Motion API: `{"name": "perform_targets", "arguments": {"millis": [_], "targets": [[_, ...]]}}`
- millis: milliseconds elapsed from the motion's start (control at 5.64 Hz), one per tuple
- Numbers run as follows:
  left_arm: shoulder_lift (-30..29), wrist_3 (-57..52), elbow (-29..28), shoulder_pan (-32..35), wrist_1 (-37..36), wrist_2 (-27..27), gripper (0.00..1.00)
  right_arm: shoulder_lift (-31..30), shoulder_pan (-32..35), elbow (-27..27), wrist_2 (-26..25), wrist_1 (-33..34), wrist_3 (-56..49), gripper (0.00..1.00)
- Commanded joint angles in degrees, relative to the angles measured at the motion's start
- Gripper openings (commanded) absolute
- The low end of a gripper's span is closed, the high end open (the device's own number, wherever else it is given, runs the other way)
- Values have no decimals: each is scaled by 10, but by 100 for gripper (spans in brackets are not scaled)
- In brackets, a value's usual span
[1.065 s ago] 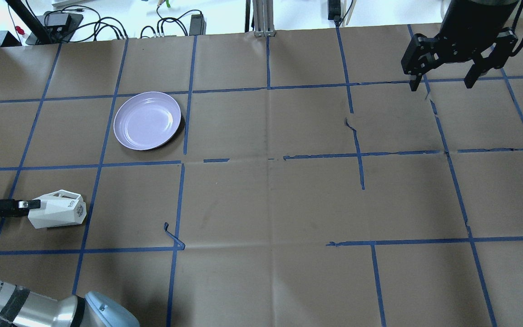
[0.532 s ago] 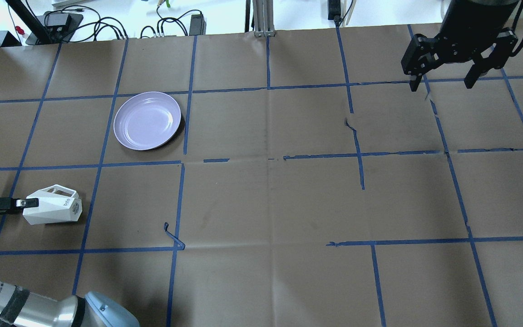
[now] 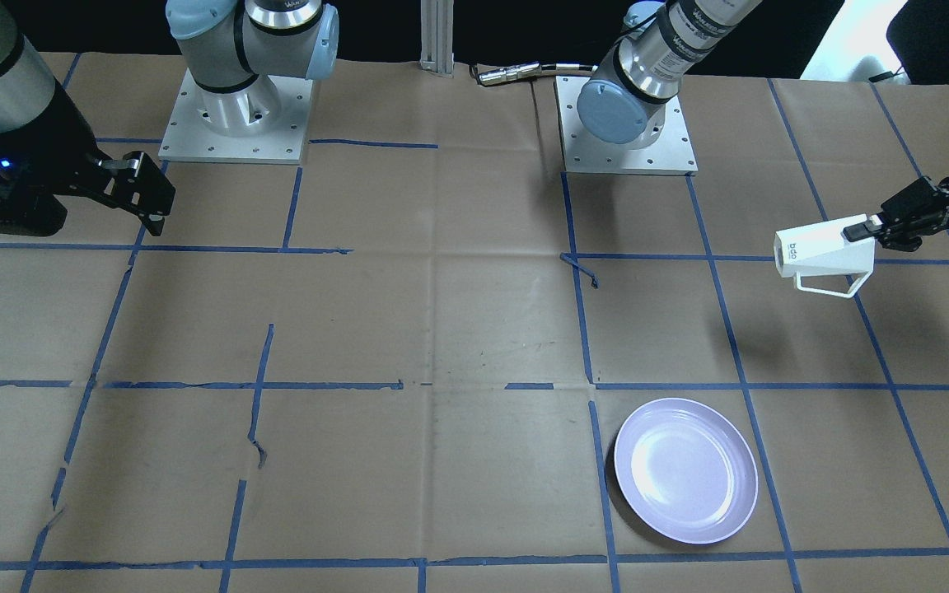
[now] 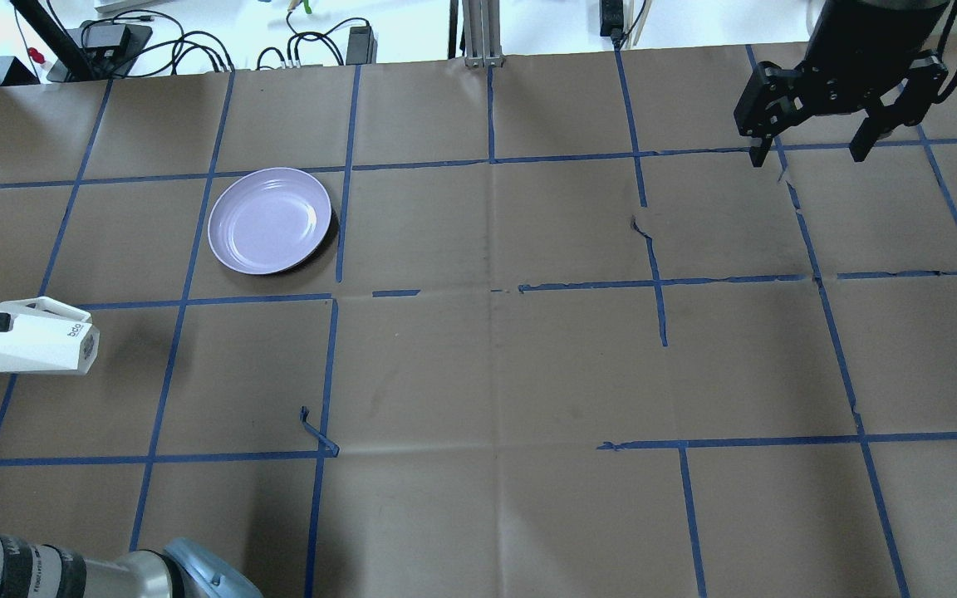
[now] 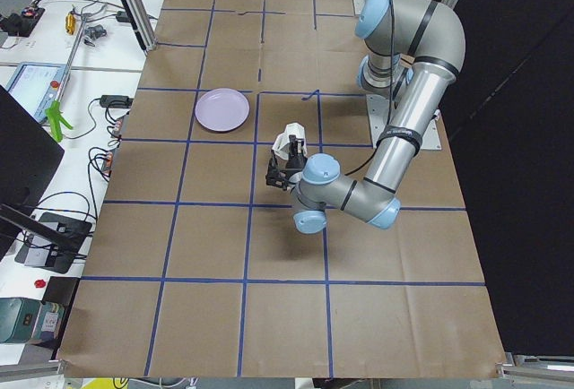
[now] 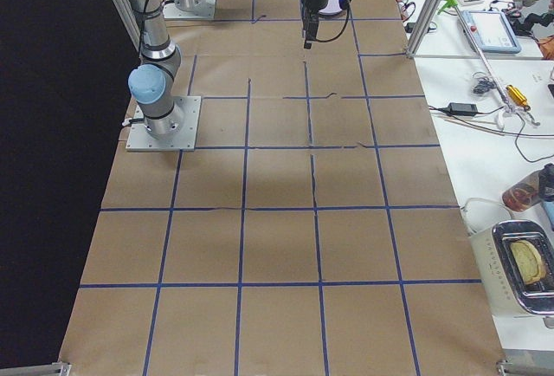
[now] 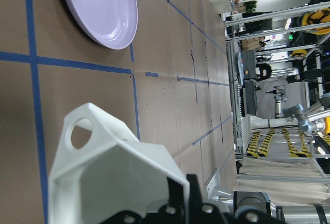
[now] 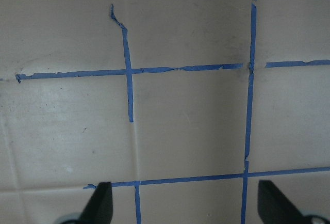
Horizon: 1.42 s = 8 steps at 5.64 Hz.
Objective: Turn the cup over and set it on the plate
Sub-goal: 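Lift the white cup with the left gripper and swing it over the plate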
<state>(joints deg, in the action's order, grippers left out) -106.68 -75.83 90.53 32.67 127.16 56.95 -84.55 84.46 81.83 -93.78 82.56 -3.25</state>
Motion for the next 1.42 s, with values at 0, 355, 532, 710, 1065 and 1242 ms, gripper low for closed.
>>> {"name": "perform_targets", "arguments": {"millis": [0,355,532,710,1065,1242], "targets": [[105,161,0,103,-140,48,0,0,0,0,0,1,0,100],[133,318,0,265,-325,149,0,0,0,0,0,1,0,100],[128,370,-1,347,-408,211,0,0,0,0,0,0,0,100],[111,453,0,419,-468,254,0,0,0,0,0,1,0,100],[70,556,-2,473,-556,273,0,0,0,0,0,0,0,100],[39,567,-17,488,-588,275,0,0,0,0,0,0,0,100]]}}
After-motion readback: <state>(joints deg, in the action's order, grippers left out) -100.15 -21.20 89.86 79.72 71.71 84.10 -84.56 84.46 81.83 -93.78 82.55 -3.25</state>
